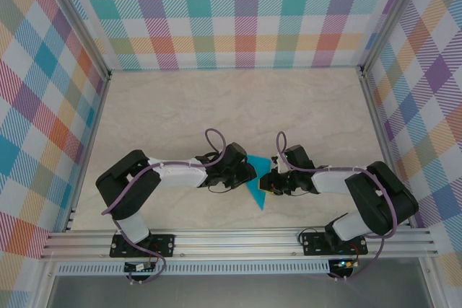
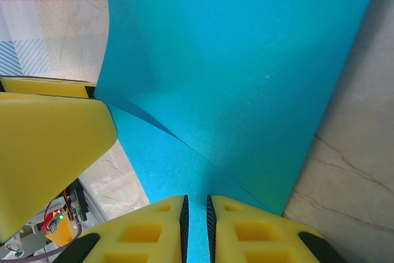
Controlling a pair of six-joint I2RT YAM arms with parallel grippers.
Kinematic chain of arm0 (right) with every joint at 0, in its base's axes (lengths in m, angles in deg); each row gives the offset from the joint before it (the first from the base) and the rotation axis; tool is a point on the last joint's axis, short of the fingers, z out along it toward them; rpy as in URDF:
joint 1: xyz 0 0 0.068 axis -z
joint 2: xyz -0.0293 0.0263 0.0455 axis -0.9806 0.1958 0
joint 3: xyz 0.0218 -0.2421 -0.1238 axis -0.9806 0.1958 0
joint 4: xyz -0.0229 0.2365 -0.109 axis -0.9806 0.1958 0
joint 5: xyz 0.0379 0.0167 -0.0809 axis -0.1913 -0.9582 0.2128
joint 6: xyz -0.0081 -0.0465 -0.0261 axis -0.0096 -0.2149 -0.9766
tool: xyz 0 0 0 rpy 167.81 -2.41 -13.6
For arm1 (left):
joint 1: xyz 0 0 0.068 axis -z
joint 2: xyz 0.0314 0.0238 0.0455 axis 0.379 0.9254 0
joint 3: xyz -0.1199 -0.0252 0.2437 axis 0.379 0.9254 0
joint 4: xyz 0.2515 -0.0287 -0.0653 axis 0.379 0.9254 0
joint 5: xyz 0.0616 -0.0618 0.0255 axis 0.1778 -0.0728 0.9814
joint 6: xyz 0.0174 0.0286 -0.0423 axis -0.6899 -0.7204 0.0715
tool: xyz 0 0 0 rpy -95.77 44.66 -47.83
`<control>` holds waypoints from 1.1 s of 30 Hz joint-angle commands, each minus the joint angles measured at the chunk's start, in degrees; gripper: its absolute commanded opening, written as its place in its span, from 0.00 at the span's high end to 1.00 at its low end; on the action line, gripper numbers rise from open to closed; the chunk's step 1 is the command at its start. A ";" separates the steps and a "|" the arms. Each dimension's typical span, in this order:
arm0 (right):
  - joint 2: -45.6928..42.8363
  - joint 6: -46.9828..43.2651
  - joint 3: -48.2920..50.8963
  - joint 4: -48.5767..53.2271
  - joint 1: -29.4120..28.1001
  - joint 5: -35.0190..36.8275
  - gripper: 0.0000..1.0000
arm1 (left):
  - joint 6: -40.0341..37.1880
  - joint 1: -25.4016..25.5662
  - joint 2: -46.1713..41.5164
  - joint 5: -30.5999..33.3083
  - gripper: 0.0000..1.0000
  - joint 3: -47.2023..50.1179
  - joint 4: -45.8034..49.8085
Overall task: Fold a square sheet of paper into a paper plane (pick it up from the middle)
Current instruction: Perform the fifth fold on the wing at the bottom-center of the table.
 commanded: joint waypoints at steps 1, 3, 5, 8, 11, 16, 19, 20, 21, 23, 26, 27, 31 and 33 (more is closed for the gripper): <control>-0.79 -0.22 1.11 0.48 0.76 -0.26 0.82 | 0.08 0.32 -0.04 -0.28 0.60 0.20 -0.99; -1.20 -0.35 0.85 0.76 0.87 -0.56 0.81 | 0.17 0.28 -0.11 -0.06 0.63 0.36 -0.99; -1.83 -1.15 0.12 2.40 0.89 -0.31 0.81 | 0.61 0.31 -0.58 0.66 0.70 0.98 -1.16; -3.75 -2.98 -1.54 7.13 0.89 1.95 0.80 | 2.04 0.31 -2.87 3.17 0.76 3.03 -2.39; -5.85 -4.55 -3.32 12.15 0.89 5.66 0.77 | 2.37 0.31 -4.81 4.93 0.99 3.91 -2.14; -5.54 -4.91 -5.33 13.29 0.84 5.59 0.75 | 2.63 0.47 -5.13 5.18 1.00 4.37 -2.85; -3.61 -5.12 -6.55 12.96 0.89 4.80 0.76 | 3.45 0.58 -5.39 5.57 1.00 5.40 -4.11; -3.01 -5.02 -6.80 12.69 0.88 4.51 0.75 | 3.66 0.73 -5.48 5.85 1.00 5.59 -4.31; -2.31 -4.97 -7.33 12.66 0.89 4.31 0.76 | 3.92 0.88 -5.63 6.20 1.00 5.76 -4.49; -1.26 -5.67 -8.17 13.66 0.89 5.18 0.78 | 3.99 1.16 -5.67 6.19 1.00 5.92 -4.84; 0.19 -6.09 -8.56 13.94 0.95 6.47 0.79 | 4.02 1.69 -5.36 6.27 1.00 5.89 -5.18; 1.00 -6.28 -8.77 13.98 0.93 6.47 0.80 | 3.91 1.79 -5.21 6.07 1.00 5.77 -5.53; 3.49 -7.21 -8.84 14.09 0.96 7.10 0.83 | 2.27 1.81 -3.75 4.57 0.90 4.81 -5.93; 4.35 -7.95 -8.96 14.09 1.15 7.05 0.84 | 1.39 1.81 -3.43 4.46 0.81 3.97 -4.95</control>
